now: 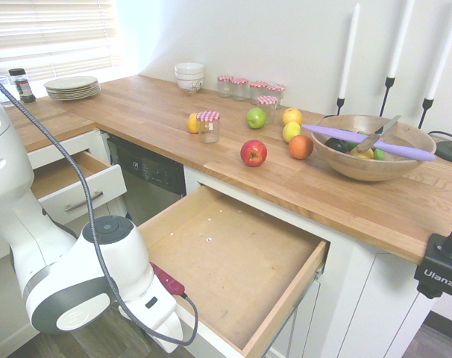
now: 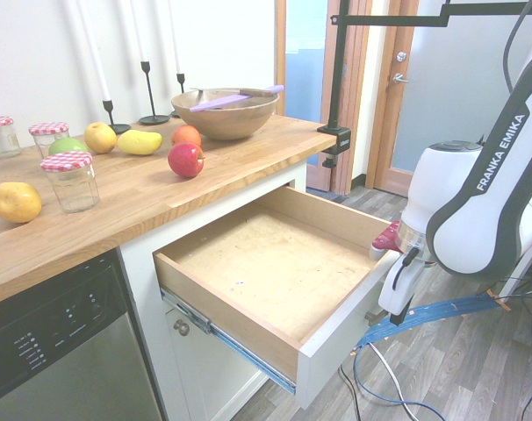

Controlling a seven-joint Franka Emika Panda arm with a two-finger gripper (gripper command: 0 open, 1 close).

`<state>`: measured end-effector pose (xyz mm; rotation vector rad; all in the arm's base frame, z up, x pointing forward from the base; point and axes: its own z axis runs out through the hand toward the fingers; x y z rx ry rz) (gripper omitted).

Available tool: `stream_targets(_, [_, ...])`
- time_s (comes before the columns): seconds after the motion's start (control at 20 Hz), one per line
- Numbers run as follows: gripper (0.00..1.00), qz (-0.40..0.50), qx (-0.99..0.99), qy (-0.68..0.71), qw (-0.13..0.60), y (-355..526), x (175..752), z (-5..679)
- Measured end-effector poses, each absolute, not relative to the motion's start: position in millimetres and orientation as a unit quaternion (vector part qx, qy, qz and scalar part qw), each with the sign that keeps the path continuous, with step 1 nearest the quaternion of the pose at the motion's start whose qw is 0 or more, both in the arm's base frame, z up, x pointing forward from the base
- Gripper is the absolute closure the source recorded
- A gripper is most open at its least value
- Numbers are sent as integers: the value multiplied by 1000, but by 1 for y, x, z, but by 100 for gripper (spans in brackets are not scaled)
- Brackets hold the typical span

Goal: Close the drawer

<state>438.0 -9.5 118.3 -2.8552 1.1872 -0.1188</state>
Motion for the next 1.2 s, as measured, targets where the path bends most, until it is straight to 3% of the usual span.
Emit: stream_targets(1.2, [100,-88,-918,384,41,-9,570,139])
